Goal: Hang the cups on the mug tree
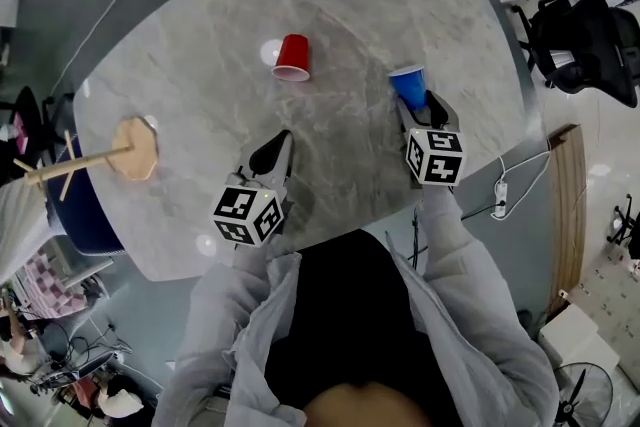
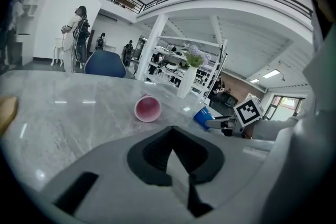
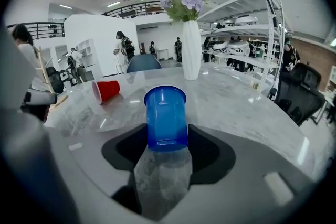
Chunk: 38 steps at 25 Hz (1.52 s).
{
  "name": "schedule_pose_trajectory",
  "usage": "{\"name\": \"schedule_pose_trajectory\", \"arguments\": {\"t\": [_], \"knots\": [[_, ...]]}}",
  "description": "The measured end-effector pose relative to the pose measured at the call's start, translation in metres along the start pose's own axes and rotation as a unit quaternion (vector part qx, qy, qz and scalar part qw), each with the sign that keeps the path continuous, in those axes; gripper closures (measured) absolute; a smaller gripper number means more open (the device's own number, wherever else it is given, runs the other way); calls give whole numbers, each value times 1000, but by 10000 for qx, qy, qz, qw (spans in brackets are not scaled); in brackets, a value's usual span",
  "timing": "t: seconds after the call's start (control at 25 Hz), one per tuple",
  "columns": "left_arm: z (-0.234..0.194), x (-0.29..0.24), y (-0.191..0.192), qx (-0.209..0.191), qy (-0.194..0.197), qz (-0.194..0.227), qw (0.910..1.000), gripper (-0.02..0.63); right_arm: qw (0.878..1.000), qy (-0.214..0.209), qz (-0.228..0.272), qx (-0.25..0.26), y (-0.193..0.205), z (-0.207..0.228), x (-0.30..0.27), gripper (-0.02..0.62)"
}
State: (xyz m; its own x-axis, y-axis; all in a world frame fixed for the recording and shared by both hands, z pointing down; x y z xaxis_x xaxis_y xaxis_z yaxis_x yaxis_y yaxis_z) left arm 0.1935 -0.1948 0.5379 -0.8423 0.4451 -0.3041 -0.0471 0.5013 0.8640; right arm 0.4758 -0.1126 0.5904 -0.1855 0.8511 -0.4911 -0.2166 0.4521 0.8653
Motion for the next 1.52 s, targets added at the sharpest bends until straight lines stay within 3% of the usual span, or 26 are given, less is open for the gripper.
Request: {"name": "schedule_pose_trajectory", "arguments": {"t": [0.32,0.6,1.2,1.52], "knots": [[0,5,-2,-24,-51,43,10000,607,9999,58,44,-103,0,0,4,345],[10,19,-6,-124,-50,132,9998,607,9990,82,421,-152,-13,-6,27,345],[53,72,1,-289,82,338,9990,607,9934,195,1115,176,-32,-29,130,345],[76,111,4,-409,78,509,9978,608,9911,184,1319,64,-24,-50,186,345]]}}
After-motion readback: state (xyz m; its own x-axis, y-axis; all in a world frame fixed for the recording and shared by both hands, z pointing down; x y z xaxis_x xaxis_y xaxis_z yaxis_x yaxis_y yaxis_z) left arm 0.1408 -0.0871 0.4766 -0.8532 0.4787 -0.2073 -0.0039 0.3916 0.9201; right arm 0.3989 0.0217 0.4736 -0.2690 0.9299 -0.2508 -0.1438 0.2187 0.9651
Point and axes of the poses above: the fingertips, and each gripper's own axes: x backward along the fingers, z to its right, y out of its underside, the point moved 6 cm from there along x, backward along the fingers, and after that the axes turned 13 degrees about z, right-handed, at the moved point
